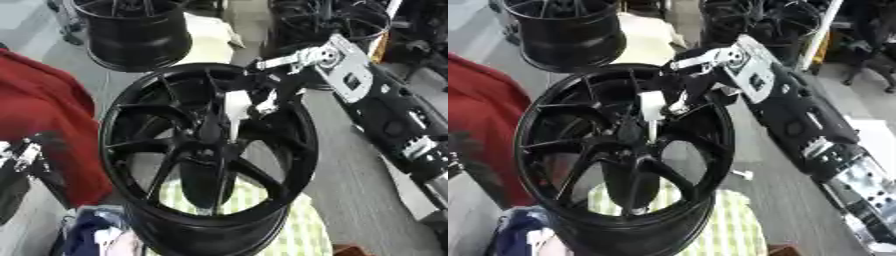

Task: Pull the pin out of the wheel hub.

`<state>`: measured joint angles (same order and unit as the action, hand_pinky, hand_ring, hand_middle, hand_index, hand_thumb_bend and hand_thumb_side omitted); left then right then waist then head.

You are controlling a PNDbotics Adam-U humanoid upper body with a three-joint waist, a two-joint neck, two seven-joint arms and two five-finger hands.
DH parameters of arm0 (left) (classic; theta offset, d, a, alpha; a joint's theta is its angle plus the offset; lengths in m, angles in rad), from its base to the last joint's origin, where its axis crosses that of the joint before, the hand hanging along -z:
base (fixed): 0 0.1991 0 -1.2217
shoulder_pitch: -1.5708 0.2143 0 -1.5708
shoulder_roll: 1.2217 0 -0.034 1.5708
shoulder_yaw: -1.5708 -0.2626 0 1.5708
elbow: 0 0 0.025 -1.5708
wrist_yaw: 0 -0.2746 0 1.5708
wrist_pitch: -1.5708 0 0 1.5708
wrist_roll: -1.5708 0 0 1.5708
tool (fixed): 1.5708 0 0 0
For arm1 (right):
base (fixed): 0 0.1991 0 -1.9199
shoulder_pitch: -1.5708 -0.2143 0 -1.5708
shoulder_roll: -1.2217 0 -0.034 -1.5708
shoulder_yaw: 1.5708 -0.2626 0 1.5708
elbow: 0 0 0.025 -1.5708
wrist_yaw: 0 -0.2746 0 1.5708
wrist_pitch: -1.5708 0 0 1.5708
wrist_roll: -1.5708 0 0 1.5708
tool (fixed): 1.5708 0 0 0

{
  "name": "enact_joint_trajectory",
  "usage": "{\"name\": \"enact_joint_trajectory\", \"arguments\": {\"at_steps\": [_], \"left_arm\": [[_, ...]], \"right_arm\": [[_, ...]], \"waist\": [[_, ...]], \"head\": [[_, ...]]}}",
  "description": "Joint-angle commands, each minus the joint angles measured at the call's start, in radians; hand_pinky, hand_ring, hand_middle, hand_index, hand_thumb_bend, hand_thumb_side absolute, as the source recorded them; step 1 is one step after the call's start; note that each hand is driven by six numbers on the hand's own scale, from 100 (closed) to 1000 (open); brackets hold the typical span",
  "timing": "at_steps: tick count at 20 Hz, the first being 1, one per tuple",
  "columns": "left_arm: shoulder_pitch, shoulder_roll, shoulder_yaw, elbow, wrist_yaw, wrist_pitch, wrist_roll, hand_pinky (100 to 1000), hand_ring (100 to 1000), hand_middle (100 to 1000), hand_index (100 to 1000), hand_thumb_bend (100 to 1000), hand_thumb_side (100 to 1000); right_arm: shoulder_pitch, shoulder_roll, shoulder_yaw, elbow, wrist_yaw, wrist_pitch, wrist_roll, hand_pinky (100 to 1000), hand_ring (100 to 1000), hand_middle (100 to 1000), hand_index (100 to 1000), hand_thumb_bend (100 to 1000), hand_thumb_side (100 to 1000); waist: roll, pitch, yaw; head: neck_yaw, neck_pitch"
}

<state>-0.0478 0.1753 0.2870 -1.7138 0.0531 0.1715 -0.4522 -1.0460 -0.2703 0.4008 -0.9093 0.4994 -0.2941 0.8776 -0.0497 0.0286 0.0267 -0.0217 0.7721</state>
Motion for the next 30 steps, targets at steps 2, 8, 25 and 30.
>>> {"name": "enact_joint_trajectory", "arguments": {"at_steps": [2,8,25,30], "left_arm": [[-0.012,0.005,-0.001,-0.013,-0.002,-0.002,-0.003,661,777,686,820,100,596],[-0.011,0.003,-0.001,-0.013,-0.002,-0.001,-0.002,660,778,686,820,100,595],[-0.010,0.000,-0.001,-0.014,-0.002,0.002,-0.002,661,778,685,820,100,595],[-0.008,0.000,0.000,-0.014,-0.002,0.004,-0.001,661,779,685,820,100,595]], "right_arm": [[-0.016,0.007,-0.003,0.008,0.020,-0.039,0.029,803,827,766,870,338,425],[-0.011,0.022,-0.012,0.029,0.032,-0.043,0.029,787,795,690,804,326,422],[-0.020,0.014,-0.045,-0.014,-0.015,0.000,-0.045,710,663,433,546,227,409],[-0.034,-0.009,-0.050,-0.052,-0.052,0.011,-0.084,704,652,418,534,237,412]], "waist": [[0.006,-0.010,0.001],[0.006,-0.010,0.004],[0.006,-0.012,0.005],[0.005,-0.016,0.001]], "head": [[-0.006,-0.002],[-0.008,-0.002],[-0.010,-0.002],[-0.007,-0.002]]}}
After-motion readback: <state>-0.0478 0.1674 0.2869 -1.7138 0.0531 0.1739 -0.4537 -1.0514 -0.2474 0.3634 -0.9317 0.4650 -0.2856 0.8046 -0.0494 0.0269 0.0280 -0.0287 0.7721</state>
